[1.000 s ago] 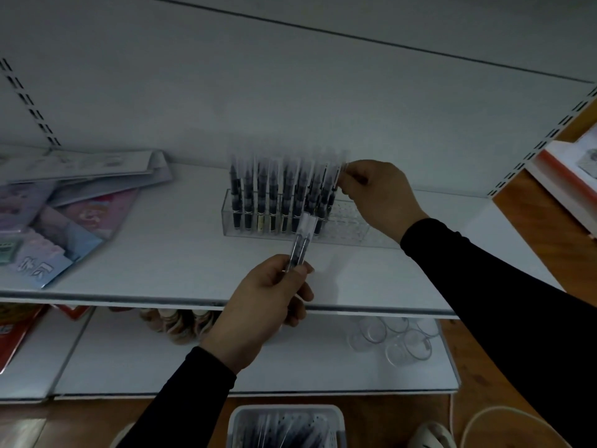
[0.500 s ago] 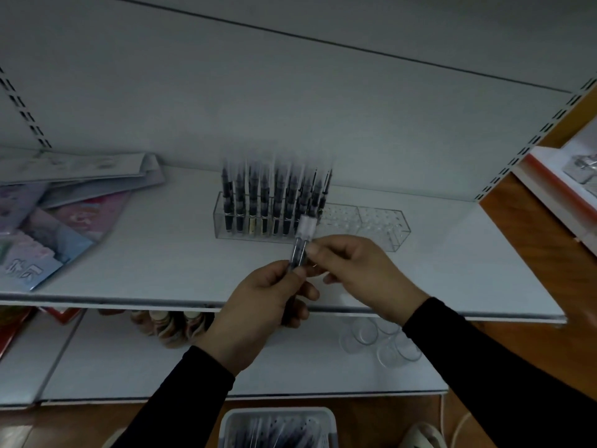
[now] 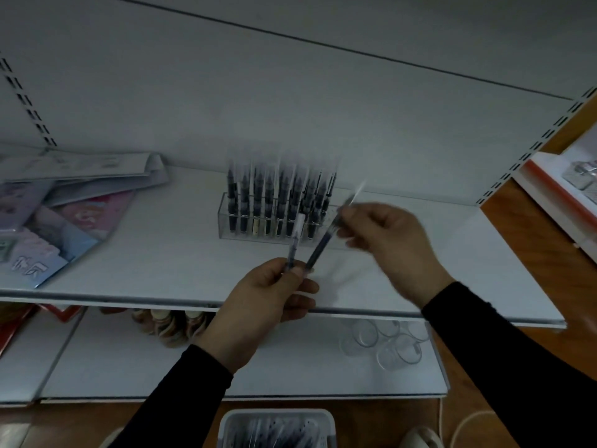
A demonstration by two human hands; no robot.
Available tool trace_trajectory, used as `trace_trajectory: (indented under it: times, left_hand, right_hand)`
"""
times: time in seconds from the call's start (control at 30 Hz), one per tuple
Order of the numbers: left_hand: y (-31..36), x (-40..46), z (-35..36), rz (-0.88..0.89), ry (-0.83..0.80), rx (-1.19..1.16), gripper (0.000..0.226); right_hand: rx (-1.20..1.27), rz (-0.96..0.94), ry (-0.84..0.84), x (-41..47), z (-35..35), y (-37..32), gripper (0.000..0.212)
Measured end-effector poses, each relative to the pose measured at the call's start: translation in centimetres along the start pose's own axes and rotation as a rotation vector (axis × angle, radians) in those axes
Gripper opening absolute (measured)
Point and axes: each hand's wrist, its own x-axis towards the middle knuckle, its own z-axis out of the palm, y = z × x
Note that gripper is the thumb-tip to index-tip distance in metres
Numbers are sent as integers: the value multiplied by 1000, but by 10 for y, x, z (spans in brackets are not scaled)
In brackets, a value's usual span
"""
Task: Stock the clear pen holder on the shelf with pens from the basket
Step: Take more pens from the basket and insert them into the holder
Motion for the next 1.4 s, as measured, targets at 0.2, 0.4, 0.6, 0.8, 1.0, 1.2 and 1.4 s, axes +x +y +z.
trace_trajectory:
  times: [0.2,0.4,0.6,0.8,1.0,1.2,1.4]
  left_hand:
    - [1,1,-7,27,84,-70,20]
    - [1,2,-8,34,89,-66,20]
    - [2,3,-9,29,91,-84,19]
    - [2,3,-9,26,86,-76,19]
    - [2,3,-9,32,87,-74,19]
    - [1,3,-9,31,76,-56,20]
    - [2,4,-8,18,64,-39,20]
  right_hand:
    - [-125,-245,302,32,-21,-20,11]
    - [-407,-304,261,52,-11,-15,23]
    - [-518,-341,225,50,-5,-9,21]
    - [-616,-309,189,46,5,2,19]
    - [-663,-299,170,45,11,7,19]
    - [-669,-261,161,45,12,6,18]
    - [-551,-166,131,16,8,7,15]
